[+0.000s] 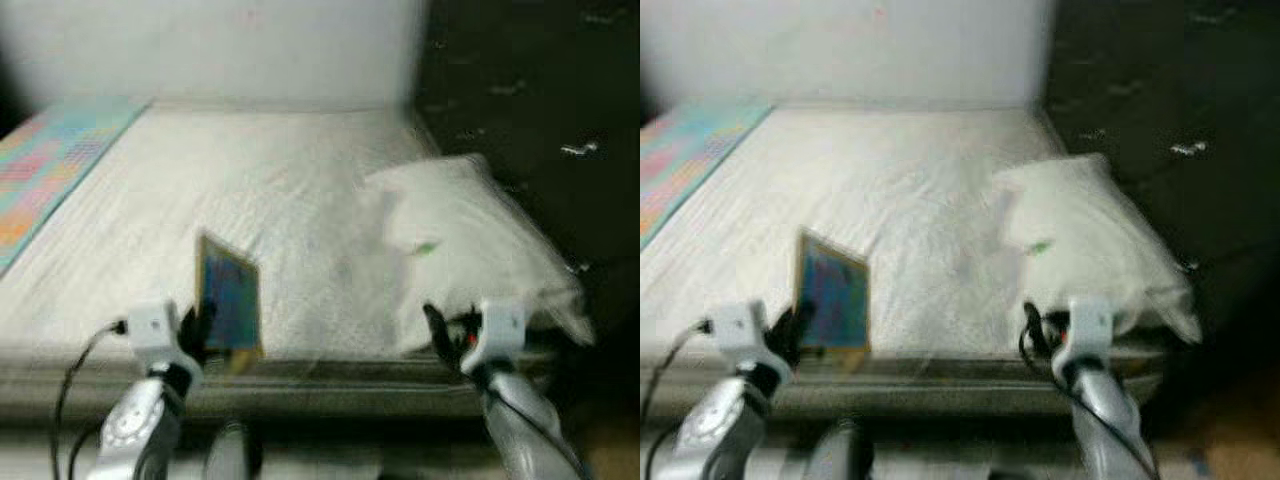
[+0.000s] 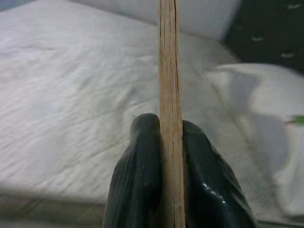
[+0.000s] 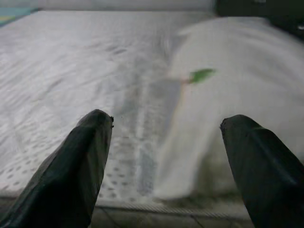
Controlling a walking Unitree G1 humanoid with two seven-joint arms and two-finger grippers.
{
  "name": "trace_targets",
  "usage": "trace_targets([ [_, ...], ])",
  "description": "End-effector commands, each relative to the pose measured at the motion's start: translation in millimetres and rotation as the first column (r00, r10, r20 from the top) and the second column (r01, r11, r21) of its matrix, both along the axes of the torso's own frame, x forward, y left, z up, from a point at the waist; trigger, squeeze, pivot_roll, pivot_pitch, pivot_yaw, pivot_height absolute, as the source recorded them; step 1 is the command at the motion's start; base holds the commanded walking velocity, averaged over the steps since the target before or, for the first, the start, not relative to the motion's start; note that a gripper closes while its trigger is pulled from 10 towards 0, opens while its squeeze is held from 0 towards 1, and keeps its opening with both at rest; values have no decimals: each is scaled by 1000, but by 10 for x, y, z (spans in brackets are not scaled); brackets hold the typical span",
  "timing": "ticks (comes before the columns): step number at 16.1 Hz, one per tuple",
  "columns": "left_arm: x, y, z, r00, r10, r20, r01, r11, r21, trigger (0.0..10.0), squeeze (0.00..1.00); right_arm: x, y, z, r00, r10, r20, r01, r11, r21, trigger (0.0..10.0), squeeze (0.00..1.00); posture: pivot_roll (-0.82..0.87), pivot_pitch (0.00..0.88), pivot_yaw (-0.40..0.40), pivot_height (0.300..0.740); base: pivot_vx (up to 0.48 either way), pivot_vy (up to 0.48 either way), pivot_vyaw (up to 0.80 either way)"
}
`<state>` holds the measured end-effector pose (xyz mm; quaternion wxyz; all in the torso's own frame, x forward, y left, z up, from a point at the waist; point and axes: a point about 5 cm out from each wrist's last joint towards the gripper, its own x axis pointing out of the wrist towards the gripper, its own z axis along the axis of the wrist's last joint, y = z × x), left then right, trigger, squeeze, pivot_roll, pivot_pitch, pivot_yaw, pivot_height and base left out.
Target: Clean up the room
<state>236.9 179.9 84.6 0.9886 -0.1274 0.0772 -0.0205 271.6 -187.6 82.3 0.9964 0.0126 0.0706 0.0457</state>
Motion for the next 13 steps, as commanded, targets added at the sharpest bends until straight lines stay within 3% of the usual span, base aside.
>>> trace_targets([
  [1, -7, 43, -31, 1000, 5, -23, -4, 1000, 17, 10000, 0, -25, 50, -32, 1000, 14, -12, -14, 1000, 13, 10000, 0, -63, 10, 47, 640, 0, 0, 0],
  [10, -16, 61, -40, 999, 26, -32, -26, 1000, 6, 10000, 0, -5, 32, -33, 1000, 25, -11, -25, 1000, -4, 10000, 0, -67, 19, 45, 635, 0, 0, 0],
  [13, -17, 64, -47, 999, 30, -35, -30, 1000, 3, 10000, 0, -9, 35, -37, 999, 29, -15, -29, 1000, -3, 10000, 0, -67, 20, 44, 605, 0, 0, 0],
])
